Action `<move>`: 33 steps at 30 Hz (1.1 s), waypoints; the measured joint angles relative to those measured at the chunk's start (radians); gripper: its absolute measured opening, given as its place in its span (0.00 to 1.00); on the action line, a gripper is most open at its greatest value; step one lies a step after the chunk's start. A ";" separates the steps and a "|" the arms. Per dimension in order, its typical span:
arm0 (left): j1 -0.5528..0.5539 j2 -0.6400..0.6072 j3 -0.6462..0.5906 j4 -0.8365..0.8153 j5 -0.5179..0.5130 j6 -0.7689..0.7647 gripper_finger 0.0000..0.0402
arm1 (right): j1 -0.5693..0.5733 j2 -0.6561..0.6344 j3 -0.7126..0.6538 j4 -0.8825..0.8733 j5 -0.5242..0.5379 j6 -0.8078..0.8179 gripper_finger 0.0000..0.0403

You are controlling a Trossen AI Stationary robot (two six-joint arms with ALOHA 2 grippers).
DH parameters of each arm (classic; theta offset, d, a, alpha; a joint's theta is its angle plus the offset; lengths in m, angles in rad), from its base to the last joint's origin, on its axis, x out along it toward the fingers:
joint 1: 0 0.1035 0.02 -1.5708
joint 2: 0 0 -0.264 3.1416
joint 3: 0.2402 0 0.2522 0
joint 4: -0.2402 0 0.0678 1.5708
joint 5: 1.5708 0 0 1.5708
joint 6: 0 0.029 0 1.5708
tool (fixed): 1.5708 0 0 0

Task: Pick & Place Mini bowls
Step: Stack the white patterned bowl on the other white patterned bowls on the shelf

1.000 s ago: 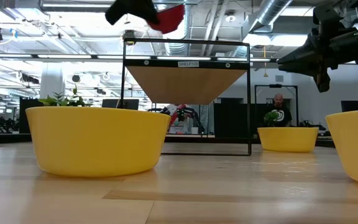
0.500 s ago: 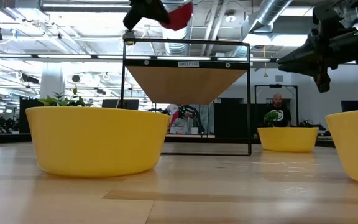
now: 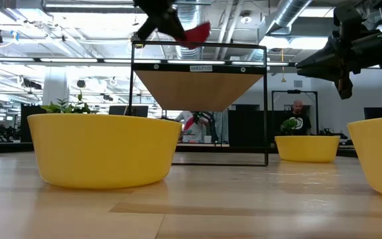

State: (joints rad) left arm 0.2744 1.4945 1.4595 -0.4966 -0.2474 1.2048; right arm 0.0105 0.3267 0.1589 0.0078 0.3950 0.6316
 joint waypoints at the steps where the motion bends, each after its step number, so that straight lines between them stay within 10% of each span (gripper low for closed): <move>1: 0.004 0.026 0.025 -0.026 0.001 0.011 0.02 | 0.000 0.000 0.000 0.000 0.000 0.000 0.16; 11: 0.041 0.184 0.268 -0.327 0.097 0.012 0.02 | 0.000 0.000 0.000 0.000 0.000 -0.002 0.16; 33: 0.067 0.245 0.275 -0.422 0.116 -0.043 0.02 | 0.000 0.000 0.000 -0.004 0.000 -0.011 0.16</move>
State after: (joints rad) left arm 0.3418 1.7397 1.7344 -0.9191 -0.1310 1.1618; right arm 0.0105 0.3271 0.1589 0.0033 0.3946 0.6205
